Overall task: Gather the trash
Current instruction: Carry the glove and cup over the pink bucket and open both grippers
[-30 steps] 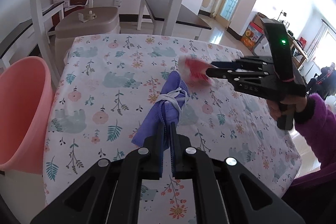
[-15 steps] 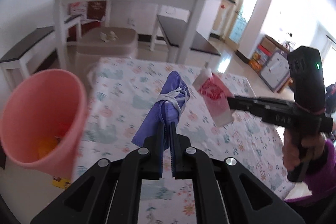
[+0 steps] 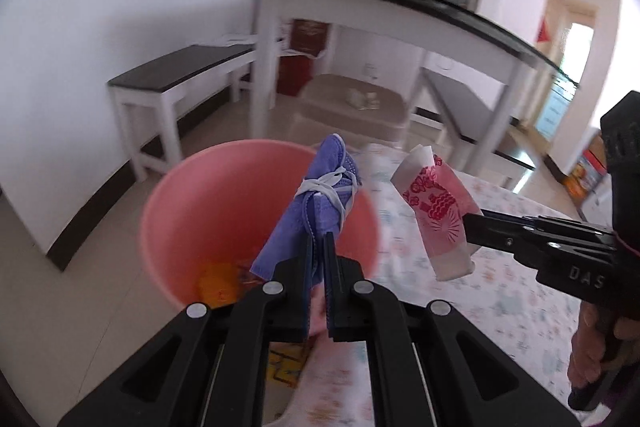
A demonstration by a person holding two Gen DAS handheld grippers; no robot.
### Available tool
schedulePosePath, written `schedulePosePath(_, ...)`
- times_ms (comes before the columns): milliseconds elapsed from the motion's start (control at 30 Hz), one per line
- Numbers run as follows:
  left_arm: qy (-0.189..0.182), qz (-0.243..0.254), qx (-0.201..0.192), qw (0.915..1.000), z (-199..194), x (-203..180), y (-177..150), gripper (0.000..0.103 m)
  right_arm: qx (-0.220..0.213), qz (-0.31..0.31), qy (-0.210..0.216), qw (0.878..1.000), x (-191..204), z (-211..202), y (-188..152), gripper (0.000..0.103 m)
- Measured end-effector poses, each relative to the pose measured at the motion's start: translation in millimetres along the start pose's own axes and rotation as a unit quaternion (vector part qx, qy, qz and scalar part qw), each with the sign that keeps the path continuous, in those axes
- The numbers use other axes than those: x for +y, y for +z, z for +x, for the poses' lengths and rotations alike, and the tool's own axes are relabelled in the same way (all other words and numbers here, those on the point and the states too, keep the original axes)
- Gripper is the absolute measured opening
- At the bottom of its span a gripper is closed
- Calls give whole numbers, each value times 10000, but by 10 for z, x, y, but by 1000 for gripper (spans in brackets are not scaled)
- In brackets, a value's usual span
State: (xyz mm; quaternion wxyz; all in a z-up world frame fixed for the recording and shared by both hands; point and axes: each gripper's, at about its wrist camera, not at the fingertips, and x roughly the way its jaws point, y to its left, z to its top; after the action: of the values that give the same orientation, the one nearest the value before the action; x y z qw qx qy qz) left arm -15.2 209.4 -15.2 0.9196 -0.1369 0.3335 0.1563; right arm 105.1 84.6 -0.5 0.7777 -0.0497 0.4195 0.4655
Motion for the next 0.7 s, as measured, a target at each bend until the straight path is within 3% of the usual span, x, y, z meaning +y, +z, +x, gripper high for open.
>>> schedulePosePath(233,226,-290,197,9991,225,329,-54,4,315,-160,-96,9993,319,492,95,9)
schedulePosePath(700,278,-427,427,9978,522,492,-112,4,553,-85,-290,9980,335,883,89,9)
